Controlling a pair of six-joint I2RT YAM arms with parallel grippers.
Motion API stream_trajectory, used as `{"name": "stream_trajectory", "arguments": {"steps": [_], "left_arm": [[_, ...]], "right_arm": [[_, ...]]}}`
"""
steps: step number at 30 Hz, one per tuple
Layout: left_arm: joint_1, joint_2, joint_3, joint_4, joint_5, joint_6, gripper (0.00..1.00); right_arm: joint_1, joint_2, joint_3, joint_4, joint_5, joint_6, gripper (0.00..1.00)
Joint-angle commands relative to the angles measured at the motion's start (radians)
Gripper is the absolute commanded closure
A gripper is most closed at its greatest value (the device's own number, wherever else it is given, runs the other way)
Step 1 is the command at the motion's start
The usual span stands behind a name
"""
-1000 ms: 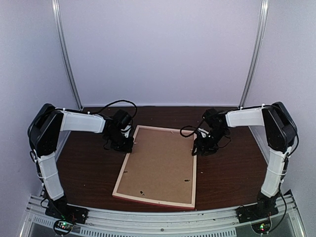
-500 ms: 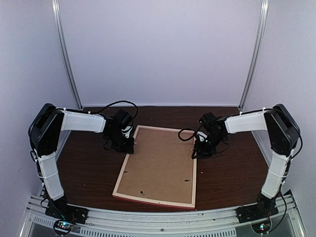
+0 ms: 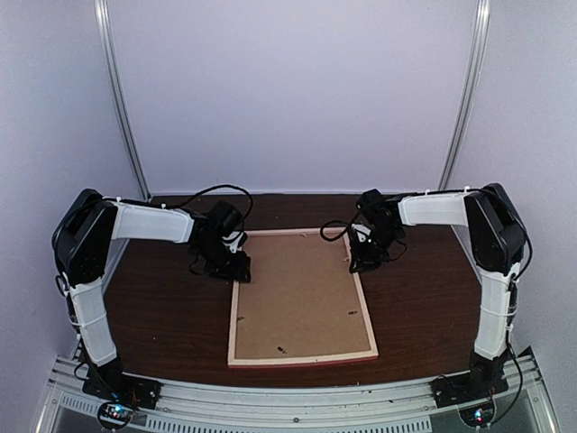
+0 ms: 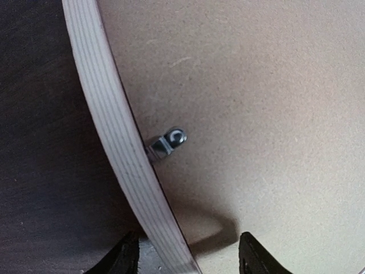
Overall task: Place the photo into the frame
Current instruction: Adjust the photo frame at the center of the board, then press the fastener onto the backboard.
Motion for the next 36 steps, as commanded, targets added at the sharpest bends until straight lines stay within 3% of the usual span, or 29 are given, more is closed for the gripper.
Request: {"name": "stream_trajectory", "arguments": {"steps": [1, 4, 8, 13, 25, 36], "left_arm": [[0.006, 0.008, -0.004, 0.014, -0.003, -0.016, 0.42], [0.007, 0.009, -0.014, 0.027, 0.002, -0.026, 0.51], [0.006, 0.011, -0.026, 0.047, 0.017, -0.044, 0.63], [0.004, 0.011, -0.048, 0.093, 0.042, -0.081, 0.68], [-0.002, 0.018, -0.065, 0.121, 0.031, -0.121, 0.75], [-0.009, 0.027, -0.061, 0.121, 0.027, -0.125, 0.79]], "right_arm": [[-0.031, 0.048, 0.071, -0.023, 0.058, -0.083, 0.84], [-0.053, 0.048, 0.093, -0.020, 0.050, -0.091, 0.78], [-0.056, 0.002, 0.064, -0.005, 0.029, -0.087, 0.62], [-0.054, -0.087, -0.041, 0.032, -0.002, -0.041, 0.51], [0.016, -0.318, -0.340, 0.128, -0.021, 0.076, 0.43], [0.118, -0.402, -0.470, 0.150, 0.034, 0.068, 0.31]]}}
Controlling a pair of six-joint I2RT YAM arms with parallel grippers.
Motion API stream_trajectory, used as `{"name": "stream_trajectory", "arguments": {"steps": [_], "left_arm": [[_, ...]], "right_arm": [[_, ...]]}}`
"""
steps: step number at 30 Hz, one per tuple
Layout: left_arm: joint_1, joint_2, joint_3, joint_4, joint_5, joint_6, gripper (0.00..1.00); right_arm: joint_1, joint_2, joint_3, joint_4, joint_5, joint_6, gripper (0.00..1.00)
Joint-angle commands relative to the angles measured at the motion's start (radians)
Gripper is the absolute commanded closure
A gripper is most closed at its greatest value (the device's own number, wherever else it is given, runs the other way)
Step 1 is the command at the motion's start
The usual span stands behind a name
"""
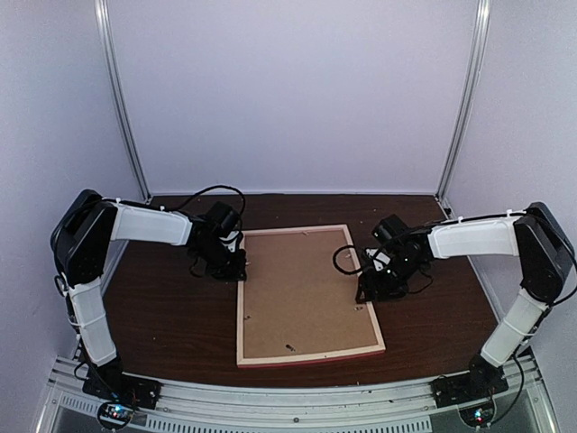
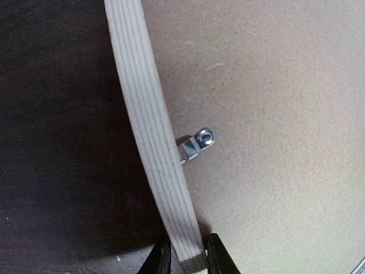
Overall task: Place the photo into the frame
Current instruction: Press the fastener onto the backboard.
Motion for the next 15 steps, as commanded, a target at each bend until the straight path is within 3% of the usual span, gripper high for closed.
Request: {"name": "stream_trajectory", "arguments": {"steps": [1, 15], "left_arm": [[-0.015, 0.034, -0.021, 0.041, 0.000, 0.009, 0.79], [-0.016, 0.034, -0.015, 0.035, -0.006, 0.012, 0.80]], "right_arm": [[0.031, -0.042, -0.026, 0.023, 0.041, -0.009, 0.31], [0.086, -0.060, -0.056, -0.021, 0.102, -0.065, 0.31]]}}
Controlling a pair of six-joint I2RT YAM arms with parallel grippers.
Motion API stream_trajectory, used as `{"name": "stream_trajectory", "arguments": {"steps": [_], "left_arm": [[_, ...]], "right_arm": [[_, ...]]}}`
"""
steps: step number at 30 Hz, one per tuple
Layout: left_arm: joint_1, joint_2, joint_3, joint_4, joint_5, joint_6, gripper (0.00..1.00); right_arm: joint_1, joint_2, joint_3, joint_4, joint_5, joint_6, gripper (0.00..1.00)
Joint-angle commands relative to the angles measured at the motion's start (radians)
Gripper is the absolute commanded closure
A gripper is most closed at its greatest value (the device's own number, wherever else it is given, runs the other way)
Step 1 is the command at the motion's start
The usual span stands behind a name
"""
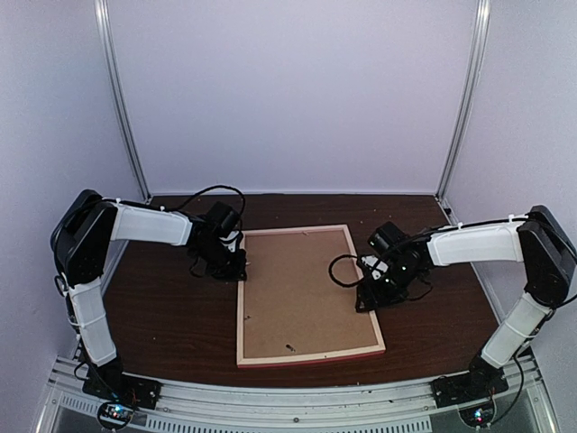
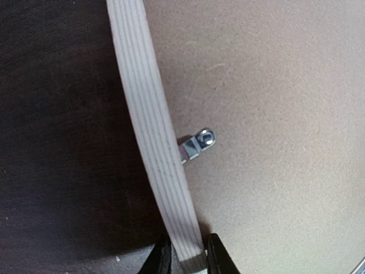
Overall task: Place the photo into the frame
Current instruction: Press the fastener onto the backboard.
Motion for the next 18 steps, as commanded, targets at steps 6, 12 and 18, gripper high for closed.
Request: {"name": "stream_trajectory", "arguments": {"steps": [6, 12, 18], "left_arm": [[-0.015, 0.035, -0.013, 0.028, -0.006, 0.021, 0.80], [-0.015, 0.035, -0.011, 0.026, -0.004, 0.024, 0.80], [-0.015, 0.042, -0.006, 0.028, 0.000, 0.027, 0.80]], "right_arm": [[0.021, 0.007, 0.004, -0.014, 0.079, -0.024, 0.33], [0.034, 0.032, 0.017, -0.007, 0.092, -0.024, 0.34], [0.040, 0.045, 0.028, -0.003, 0.117, -0.017, 0.34]]}}
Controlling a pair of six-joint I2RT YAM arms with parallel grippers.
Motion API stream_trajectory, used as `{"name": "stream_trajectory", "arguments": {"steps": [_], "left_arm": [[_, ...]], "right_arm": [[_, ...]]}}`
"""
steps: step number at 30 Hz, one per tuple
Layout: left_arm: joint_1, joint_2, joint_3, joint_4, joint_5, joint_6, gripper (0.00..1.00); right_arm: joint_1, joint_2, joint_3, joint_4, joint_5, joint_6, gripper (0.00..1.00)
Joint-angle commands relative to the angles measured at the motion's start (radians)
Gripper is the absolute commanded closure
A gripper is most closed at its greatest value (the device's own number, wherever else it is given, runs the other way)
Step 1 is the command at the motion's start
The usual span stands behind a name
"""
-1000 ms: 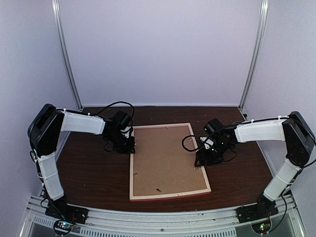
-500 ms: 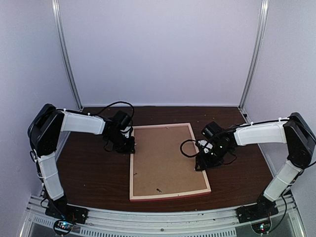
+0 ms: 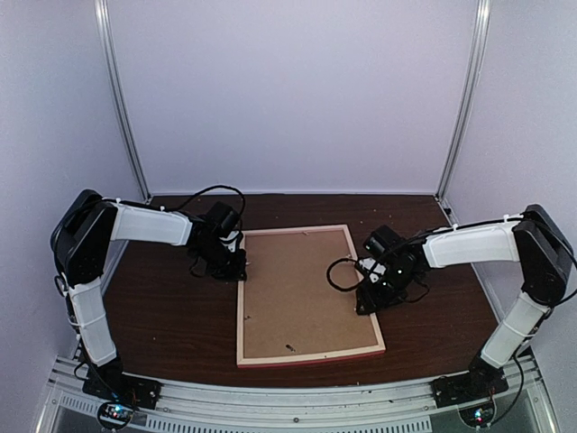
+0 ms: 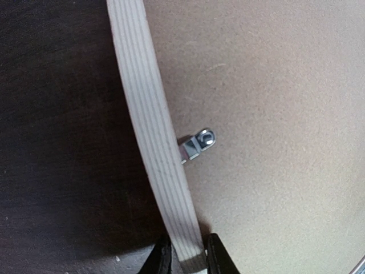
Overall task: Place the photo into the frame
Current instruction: Press the fastener onto the backboard.
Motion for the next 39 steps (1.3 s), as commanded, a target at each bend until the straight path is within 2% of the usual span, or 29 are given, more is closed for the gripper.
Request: {"name": "stream_trajectory", "arguments": {"steps": [1, 13, 24, 39], "left_arm": [[-0.015, 0.042, -0.006, 0.027, 0.001, 0.027, 0.80], [-0.015, 0.046, -0.006, 0.024, 0.006, 0.032, 0.80], [-0.015, 0.048, -0.009, 0.024, 0.011, 0.037, 0.80], [-0.015, 0.049, -0.009, 0.023, 0.016, 0.042, 0.80]], "right_arm": [[0.011, 0.025, 0.026, 0.004, 0.051, -0.002, 0.35], [0.011, 0.057, 0.048, 0.048, 0.049, 0.058, 0.46], [0.010, 0.095, 0.077, 0.016, 0.068, 0.099, 0.65], [-0.009, 0.128, 0.092, -0.029, 0.051, 0.143, 0.74]]}}
